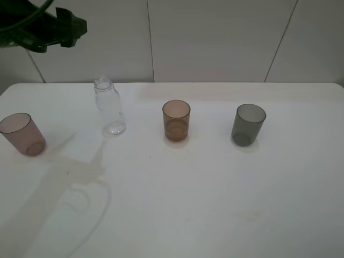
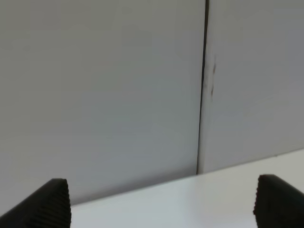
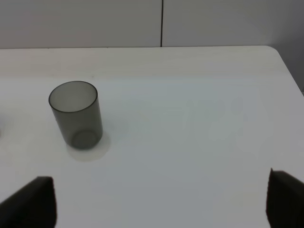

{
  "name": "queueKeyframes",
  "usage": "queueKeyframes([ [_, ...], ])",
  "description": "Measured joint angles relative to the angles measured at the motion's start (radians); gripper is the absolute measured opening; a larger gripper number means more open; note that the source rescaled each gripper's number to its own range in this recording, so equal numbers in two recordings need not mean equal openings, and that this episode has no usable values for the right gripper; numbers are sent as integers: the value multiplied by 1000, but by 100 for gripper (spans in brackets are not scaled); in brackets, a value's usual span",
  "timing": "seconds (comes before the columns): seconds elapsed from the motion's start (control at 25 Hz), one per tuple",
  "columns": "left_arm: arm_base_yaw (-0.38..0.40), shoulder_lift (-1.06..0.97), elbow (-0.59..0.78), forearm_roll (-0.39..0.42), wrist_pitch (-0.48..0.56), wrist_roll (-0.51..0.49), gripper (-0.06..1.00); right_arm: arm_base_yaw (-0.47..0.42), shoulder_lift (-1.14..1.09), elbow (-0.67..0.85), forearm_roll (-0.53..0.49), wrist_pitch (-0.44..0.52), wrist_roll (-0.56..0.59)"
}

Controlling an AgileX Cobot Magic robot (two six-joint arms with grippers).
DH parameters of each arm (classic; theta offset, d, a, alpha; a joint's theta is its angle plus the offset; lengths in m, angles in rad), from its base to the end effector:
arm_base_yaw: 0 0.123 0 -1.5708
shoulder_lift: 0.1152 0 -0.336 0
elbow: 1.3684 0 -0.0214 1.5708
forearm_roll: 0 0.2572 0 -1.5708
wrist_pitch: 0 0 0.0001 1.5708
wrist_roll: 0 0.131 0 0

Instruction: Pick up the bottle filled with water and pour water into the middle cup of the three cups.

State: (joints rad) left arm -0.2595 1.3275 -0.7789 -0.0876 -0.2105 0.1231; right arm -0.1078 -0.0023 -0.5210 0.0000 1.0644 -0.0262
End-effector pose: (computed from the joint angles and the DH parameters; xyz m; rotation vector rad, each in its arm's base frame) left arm 0.3135 -0.0808 0.3282 0.2571 1.8065 -0.1402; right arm -0.0176 0.0019 0.2683 0.0826 2.0240 -0.0847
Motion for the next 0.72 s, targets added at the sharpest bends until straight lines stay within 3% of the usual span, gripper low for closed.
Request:
queueKeyframes([
  [0.12, 66, -151, 0, -2, 265, -3, 98, 0, 0, 0, 0, 0, 0],
  [0.28, 149, -376, 0, -3, 533, -38, 98, 0, 0, 0, 0, 0, 0],
  [0.72, 171, -935, -1, 1, 1051, -53, 98, 0, 0, 0, 0, 0, 0],
])
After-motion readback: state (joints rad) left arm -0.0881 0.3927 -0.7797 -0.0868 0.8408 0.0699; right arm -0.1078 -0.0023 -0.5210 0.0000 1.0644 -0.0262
